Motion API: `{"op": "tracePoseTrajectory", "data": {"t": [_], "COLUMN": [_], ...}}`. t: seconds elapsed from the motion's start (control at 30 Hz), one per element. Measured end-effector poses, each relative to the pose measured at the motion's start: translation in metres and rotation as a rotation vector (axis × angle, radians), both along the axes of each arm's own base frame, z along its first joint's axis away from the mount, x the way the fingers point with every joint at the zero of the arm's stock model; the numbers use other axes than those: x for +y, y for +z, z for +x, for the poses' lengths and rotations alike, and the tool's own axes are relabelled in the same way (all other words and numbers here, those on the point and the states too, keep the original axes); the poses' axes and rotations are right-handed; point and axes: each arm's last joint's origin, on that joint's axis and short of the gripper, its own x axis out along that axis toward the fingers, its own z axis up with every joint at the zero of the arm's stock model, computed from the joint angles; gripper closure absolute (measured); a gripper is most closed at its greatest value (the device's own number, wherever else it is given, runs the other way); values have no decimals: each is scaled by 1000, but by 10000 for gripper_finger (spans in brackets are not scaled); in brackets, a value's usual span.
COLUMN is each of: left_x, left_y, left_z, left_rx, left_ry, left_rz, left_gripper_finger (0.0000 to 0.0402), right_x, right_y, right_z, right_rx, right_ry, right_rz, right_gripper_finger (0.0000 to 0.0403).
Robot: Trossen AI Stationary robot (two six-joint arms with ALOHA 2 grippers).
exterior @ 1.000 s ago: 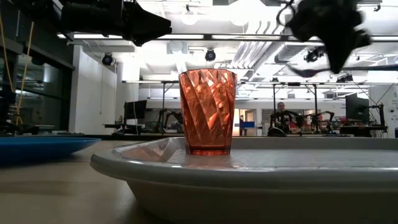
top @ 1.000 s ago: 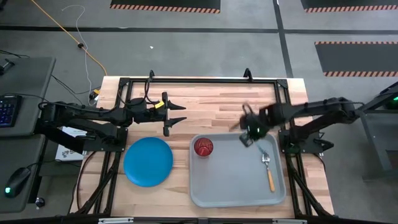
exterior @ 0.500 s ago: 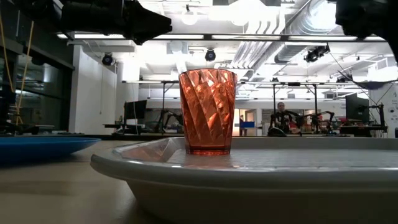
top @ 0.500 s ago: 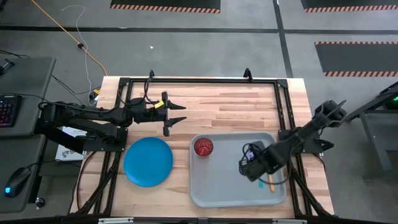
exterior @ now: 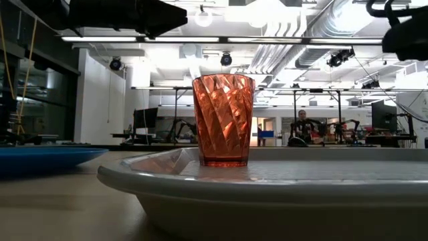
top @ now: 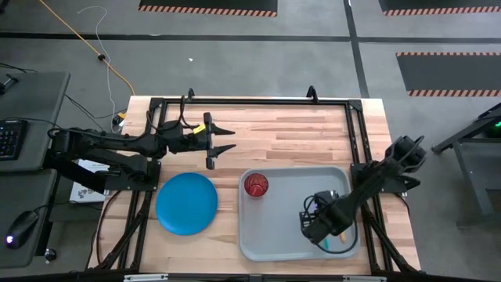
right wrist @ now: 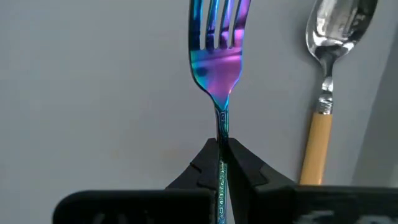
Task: Pick and place plate/cup/fork/spoon on tray
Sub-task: Put the blue fork on the gray tray to the left of the yellow spoon
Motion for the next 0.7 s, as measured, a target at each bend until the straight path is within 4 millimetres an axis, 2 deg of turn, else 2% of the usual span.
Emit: {"op": "tracePoseTrajectory", "data": {"t": [0.7], "left_x": [-1], "left_y": [0], "left_z": [0], "left_rx": [-2], "left_ry": [-6], "left_rz": [-44], "left_gripper_finger": [218], "right_x": [0], "right_y": [-13], "right_z": [-4], "right_rx": [135], "right_ry": [-52], "right_rz": [32], "right_gripper_finger": [402]}}
